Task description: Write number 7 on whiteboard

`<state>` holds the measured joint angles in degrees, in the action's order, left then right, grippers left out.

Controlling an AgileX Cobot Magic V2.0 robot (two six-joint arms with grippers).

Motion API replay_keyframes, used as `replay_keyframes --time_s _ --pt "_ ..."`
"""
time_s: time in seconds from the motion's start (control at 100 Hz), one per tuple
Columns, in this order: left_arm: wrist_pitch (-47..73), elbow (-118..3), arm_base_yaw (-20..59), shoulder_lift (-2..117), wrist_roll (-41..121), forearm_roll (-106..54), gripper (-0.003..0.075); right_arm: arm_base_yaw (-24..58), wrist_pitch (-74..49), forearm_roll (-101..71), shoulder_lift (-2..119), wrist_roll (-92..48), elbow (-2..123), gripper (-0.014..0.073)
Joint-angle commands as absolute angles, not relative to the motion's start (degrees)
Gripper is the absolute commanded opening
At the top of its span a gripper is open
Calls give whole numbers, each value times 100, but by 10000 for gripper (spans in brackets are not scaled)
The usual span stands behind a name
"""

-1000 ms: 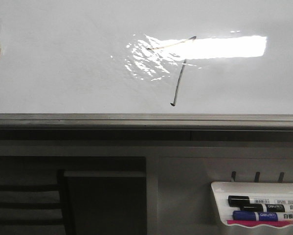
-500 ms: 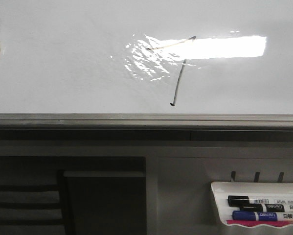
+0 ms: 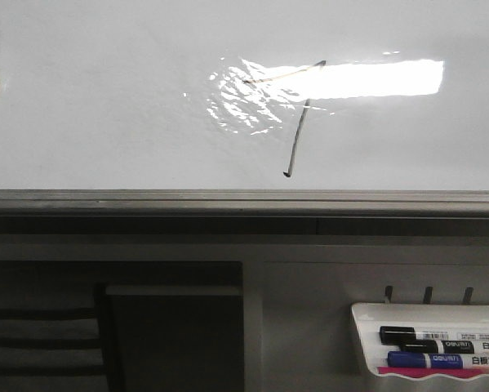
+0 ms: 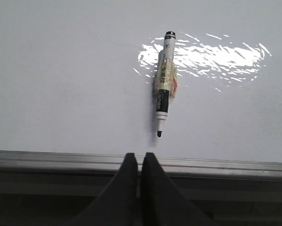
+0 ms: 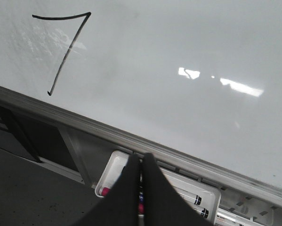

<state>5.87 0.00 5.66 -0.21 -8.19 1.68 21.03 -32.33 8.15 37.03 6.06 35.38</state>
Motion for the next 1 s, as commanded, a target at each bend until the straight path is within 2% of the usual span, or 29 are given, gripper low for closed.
replay_keyframes --time_s 0.0,0.16,0.29,0.38,0.99 --pt "182 194 558 -172 -808 215 -20 2083 -2873 924 3705 634 3685 -71" --pt "-75 194 558 -172 -725 433 -20 2083 -2873 924 3705 634 3685 -71" --pt "-241 194 558 -172 61 -92 -20 2083 -2873 924 3705 634 3685 -71" --pt "-167 194 558 -172 62 -463 -20 2083 -2873 924 3705 634 3685 -71" --pt "-153 194 558 -172 62 -462 -20 2083 -2873 924 3705 634 3685 -71"
